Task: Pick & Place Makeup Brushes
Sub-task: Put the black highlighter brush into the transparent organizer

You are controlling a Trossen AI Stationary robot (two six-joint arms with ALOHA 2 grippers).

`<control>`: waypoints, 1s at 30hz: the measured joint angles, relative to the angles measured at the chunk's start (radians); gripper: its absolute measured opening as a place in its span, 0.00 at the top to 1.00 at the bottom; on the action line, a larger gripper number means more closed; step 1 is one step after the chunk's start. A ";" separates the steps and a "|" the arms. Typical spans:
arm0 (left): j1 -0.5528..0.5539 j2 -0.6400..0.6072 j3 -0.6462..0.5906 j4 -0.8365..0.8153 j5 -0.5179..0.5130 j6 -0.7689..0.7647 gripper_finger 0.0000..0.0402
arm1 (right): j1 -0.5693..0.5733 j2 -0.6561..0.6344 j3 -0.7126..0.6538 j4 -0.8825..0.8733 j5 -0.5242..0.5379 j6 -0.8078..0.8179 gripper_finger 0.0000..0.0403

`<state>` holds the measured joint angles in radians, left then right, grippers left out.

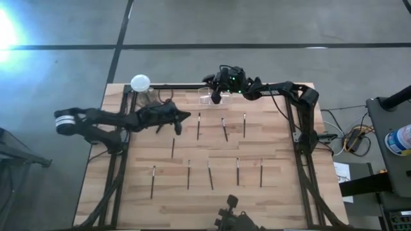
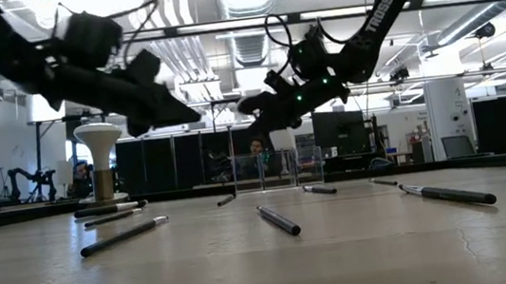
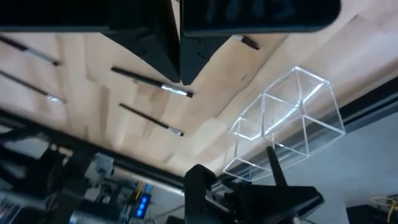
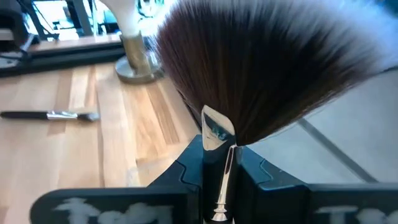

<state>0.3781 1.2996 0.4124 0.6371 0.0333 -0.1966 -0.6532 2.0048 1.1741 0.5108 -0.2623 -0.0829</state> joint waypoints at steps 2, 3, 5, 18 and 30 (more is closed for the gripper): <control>0.005 0.060 0.032 0.011 0.000 0.019 1.00 | -0.003 0.001 -0.002 -0.006 0.004 0.007 0.92; 0.009 0.086 0.046 0.019 0.000 0.023 1.00 | -0.004 0.001 -0.004 -0.005 0.007 0.014 0.92; 0.018 0.137 0.076 0.038 0.001 0.034 1.00 | -0.003 0.001 -0.009 -0.002 0.034 0.029 0.92; 0.063 0.431 0.287 0.044 -0.165 0.171 1.00 | 0.010 0.000 -0.023 -0.006 0.056 0.129 0.92; 0.124 0.521 0.361 0.043 -0.207 0.184 1.00 | 0.012 0.000 -0.035 -0.005 0.080 0.129 0.92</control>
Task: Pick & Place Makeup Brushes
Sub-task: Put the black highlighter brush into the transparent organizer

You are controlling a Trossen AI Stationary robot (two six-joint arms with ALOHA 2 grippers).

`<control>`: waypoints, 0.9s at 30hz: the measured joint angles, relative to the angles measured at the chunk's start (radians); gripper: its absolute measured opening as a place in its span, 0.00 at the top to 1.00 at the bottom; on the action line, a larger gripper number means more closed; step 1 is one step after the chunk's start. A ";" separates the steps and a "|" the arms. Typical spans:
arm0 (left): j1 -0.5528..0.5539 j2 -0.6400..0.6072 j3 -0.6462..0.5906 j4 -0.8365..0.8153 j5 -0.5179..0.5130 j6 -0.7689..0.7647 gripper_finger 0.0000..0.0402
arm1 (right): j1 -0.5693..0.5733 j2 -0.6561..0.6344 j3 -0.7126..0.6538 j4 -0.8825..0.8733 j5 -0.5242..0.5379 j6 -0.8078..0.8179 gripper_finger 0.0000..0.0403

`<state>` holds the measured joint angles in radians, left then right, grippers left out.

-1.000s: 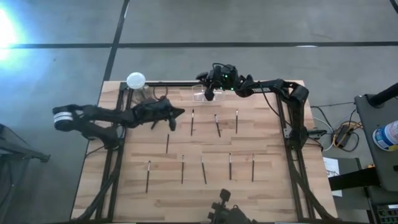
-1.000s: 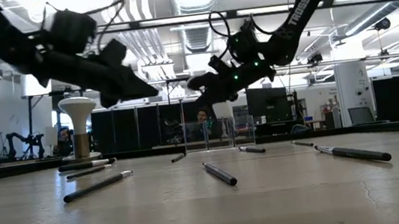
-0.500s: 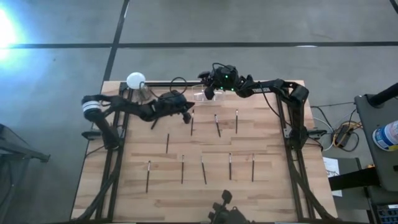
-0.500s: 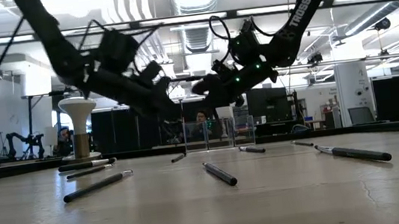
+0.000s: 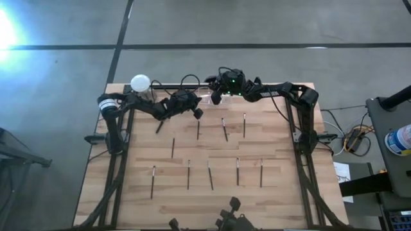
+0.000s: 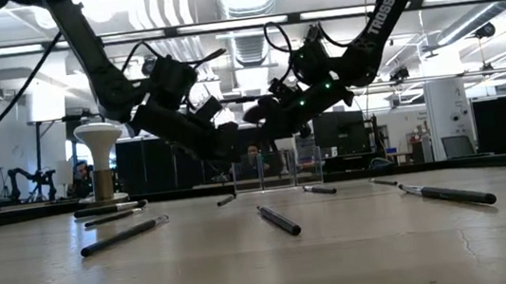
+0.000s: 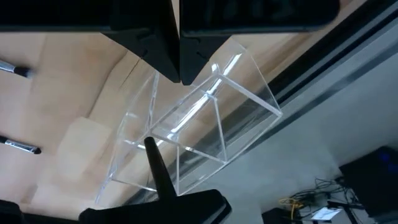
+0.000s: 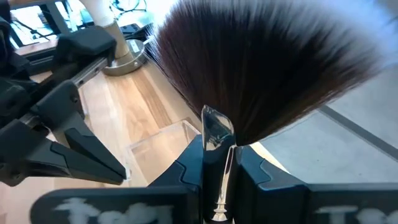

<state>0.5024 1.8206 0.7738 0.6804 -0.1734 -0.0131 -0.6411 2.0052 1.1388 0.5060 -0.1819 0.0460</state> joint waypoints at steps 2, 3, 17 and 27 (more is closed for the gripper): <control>0.002 -0.001 -0.001 0.000 -0.001 -0.004 1.00 | 0.000 0.000 -0.001 0.000 0.002 0.004 0.92; 0.002 -0.002 -0.001 0.000 -0.001 -0.004 1.00 | 0.000 0.000 -0.003 0.001 0.002 0.009 0.92; 0.020 -0.003 -0.001 0.000 -0.013 -0.018 1.00 | 0.002 0.000 -0.034 0.000 0.054 0.053 0.90; 0.020 -0.017 -0.004 -0.007 -0.013 -0.028 1.00 | 0.002 0.000 -0.034 -0.011 0.054 0.060 0.84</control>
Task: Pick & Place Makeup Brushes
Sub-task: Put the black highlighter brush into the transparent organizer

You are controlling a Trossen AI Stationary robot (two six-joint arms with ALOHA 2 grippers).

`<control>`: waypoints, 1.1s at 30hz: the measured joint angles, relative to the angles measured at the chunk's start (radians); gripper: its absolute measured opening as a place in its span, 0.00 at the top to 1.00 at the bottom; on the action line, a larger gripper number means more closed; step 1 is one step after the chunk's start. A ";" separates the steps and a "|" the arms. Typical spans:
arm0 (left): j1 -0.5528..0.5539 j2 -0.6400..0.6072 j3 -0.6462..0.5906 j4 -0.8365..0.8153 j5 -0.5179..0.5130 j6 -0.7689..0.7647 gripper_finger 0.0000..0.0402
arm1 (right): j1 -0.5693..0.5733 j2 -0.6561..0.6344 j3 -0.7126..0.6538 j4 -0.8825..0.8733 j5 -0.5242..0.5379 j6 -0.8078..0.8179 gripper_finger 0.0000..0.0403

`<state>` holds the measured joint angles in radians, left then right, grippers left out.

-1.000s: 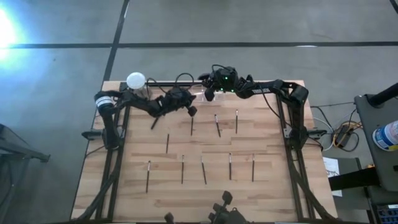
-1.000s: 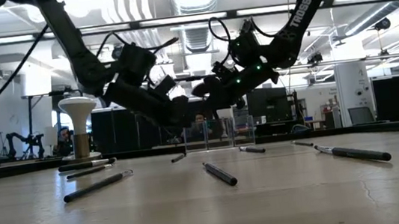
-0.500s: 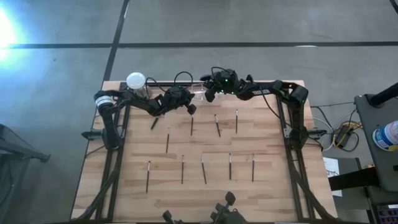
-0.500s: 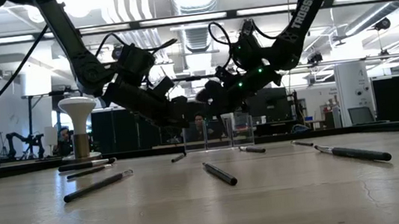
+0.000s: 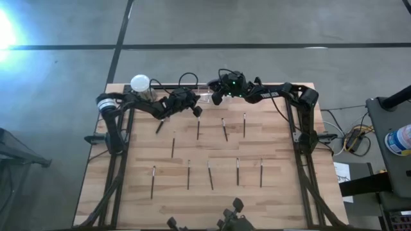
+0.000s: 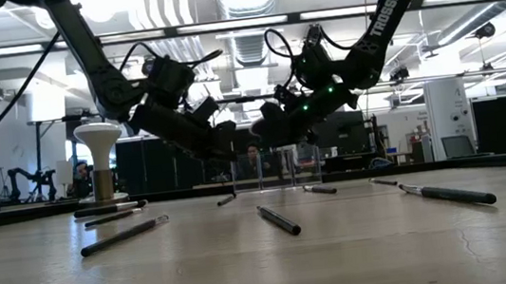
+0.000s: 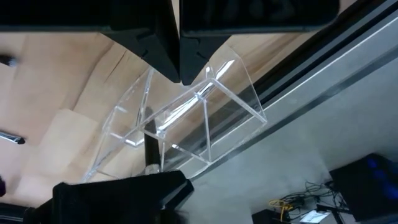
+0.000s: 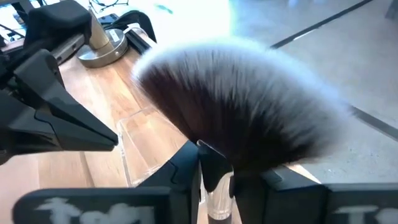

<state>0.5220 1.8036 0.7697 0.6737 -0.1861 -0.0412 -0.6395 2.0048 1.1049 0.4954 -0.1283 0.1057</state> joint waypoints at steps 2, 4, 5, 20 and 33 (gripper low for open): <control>0.000 -0.017 -0.010 -0.012 0.000 -0.002 1.00 | 0.000 0.000 0.000 -0.004 0.000 0.000 0.87; 0.000 -0.043 -0.026 -0.020 0.000 -0.006 1.00 | 0.000 0.000 0.000 -0.006 0.000 0.000 0.90; 0.000 -0.060 -0.037 -0.020 0.001 -0.011 1.00 | 0.000 0.000 0.000 -0.007 -0.001 0.001 0.90; -0.025 -0.357 -0.250 -0.022 0.017 -0.091 1.00 | -0.002 -0.001 0.118 -0.266 -0.003 0.014 0.88; -0.041 -0.504 -0.406 0.077 0.040 -0.141 1.00 | 0.003 -0.019 0.191 -0.398 0.001 0.023 0.66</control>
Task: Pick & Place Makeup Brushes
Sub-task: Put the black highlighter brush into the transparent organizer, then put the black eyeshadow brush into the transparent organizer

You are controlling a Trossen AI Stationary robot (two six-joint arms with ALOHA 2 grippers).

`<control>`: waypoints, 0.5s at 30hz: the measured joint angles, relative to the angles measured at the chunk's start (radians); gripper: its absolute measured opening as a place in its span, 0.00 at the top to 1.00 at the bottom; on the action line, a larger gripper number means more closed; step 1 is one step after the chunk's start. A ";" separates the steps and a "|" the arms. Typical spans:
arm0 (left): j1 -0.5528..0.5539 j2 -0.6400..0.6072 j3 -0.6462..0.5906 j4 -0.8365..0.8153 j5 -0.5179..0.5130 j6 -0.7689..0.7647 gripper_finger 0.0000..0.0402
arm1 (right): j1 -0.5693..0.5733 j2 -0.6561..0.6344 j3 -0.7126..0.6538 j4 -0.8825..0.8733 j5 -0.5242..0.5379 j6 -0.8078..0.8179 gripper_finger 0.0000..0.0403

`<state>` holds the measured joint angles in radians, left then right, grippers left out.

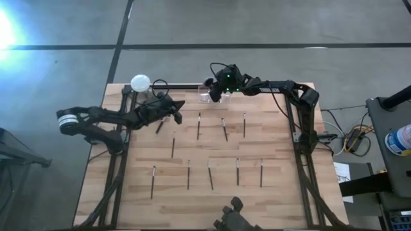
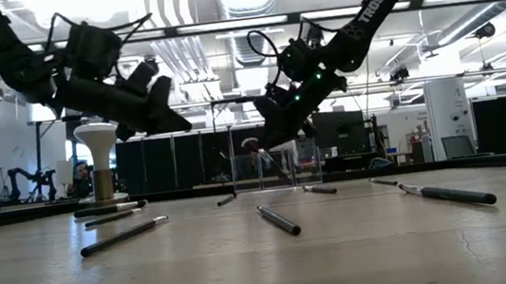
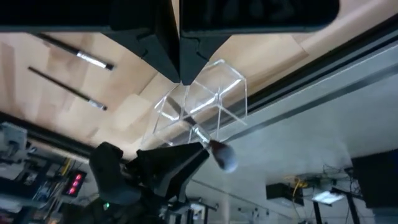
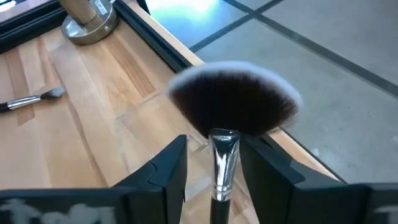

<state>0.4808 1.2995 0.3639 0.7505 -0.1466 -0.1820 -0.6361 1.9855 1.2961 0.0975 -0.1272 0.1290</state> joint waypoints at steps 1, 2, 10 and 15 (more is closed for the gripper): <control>0.000 -0.007 -0.006 0.007 0.004 0.000 1.00 | 0.004 -0.013 0.000 -0.017 0.000 -0.006 0.67; 0.000 -0.014 -0.013 0.008 0.005 0.000 1.00 | 0.010 -0.028 0.001 -0.037 0.005 -0.017 0.70; -0.005 -0.028 -0.026 0.012 0.037 0.001 1.00 | 0.122 -0.215 -0.120 -0.186 0.185 -0.009 0.96; -0.011 -0.028 -0.026 0.013 0.086 -0.001 1.00 | 0.221 -0.361 -0.305 -0.195 0.320 0.143 0.97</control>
<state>0.4696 1.2713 0.3382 0.7634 -0.0605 -0.1825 -0.4150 1.6247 0.9912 -0.0978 0.1929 0.2718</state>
